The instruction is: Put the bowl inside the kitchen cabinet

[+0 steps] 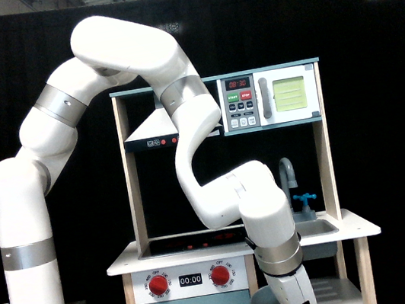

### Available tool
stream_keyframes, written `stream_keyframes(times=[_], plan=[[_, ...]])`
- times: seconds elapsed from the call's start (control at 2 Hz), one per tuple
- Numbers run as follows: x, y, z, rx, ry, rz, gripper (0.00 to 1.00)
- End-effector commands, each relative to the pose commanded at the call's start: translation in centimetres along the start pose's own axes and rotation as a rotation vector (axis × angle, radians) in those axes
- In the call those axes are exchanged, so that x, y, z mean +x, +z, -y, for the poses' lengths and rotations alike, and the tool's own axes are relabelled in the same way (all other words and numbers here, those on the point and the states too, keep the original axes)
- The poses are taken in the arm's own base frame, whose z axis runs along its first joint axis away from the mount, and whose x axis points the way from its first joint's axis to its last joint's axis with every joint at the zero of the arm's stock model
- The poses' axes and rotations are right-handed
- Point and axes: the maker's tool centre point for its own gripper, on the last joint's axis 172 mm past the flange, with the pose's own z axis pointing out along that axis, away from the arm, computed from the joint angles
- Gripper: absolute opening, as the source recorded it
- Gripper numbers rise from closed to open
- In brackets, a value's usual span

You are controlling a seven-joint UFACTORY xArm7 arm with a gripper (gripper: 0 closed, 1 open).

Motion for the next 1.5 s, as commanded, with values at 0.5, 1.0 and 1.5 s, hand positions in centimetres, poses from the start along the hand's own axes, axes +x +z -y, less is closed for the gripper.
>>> stream_keyframes(times=[0.5, 1.0, 1.5], plan=[[5.1, 4.0, 4.7, 0.0, 0.0, 0.0, 0.0], [6.0, 5.8, 6.8, 0.0, 0.0, 0.0, 0.0], [6.0, 7.1, 8.3, 0.0, 0.0, 0.0, 0.0]])
